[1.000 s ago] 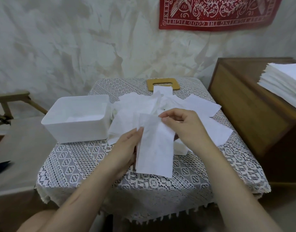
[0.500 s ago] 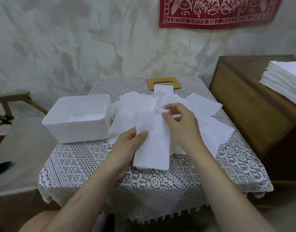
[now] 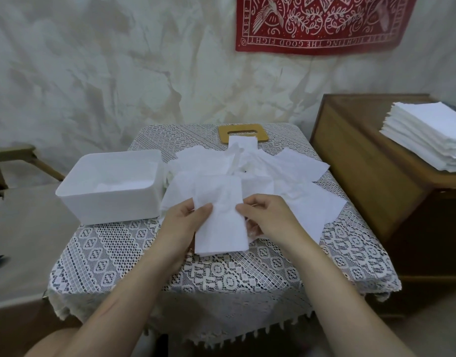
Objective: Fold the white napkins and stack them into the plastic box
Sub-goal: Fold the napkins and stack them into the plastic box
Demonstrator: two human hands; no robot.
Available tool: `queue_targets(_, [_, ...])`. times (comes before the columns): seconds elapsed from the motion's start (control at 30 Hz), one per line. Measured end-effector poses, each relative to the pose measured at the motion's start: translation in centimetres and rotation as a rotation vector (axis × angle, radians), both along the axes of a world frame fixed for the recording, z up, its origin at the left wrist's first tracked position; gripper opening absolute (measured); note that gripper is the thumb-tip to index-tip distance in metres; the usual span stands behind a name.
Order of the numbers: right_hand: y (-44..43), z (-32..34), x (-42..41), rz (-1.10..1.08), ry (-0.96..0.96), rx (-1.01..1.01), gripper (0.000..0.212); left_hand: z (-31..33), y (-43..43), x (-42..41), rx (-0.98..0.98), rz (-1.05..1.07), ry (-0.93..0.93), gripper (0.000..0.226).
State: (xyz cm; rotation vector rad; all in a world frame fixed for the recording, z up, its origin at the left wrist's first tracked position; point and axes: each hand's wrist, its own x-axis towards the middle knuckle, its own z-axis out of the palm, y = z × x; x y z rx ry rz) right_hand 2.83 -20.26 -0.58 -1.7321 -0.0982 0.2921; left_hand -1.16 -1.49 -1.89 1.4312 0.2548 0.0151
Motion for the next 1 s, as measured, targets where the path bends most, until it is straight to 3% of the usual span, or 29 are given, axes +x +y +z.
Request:
queue_targets(0.2, [-2.5, -0.2, 2.0, -0.307, -0.26, -0.402, 0.01, 0.0, 1.0, 0.2, 0.036, 0.068, 0.007, 0.015])
queue_targets(0.33, [-3.2, -0.4, 3.7, -0.365, -0.256, -0.504, 0.027, 0.1, 0.9, 0.0, 0.041, 0.054, 0.01, 0.017])
queue_targets(0.47, [-2.4, -0.1, 4.6, -0.325, -0.247, -0.452, 0.038, 0.0, 0.8, 0.1, 0.028, 0.057, 0.014, 0.018])
queue_targets(0.57, [-2.1, 0.1, 5.2, -0.334, -0.263, -0.298, 0.037, 0.1, 0.9, 0.2, 0.028, 0.061, 0.012, 0.018])
queue_targets(0.67, [-2.2, 1.1, 5.3, -0.292, -0.271, -0.078, 0.02, 0.2, 1.0, 0.3, 0.017, 0.062, 0.016, 0.019])
queue_targets(0.77, [-2.8, 2.0, 4.3, -0.228, -0.13, 0.119, 0.005, 0.3, 1.1, 0.3, -0.013, 0.063, 0.027, 0.019])
queue_targets(1.0, [-5.3, -0.6, 2.7, -0.143, 0.127, -0.031, 0.012, 0.5, 0.7, 0.4, -0.059, 0.027, 0.036, 0.019])
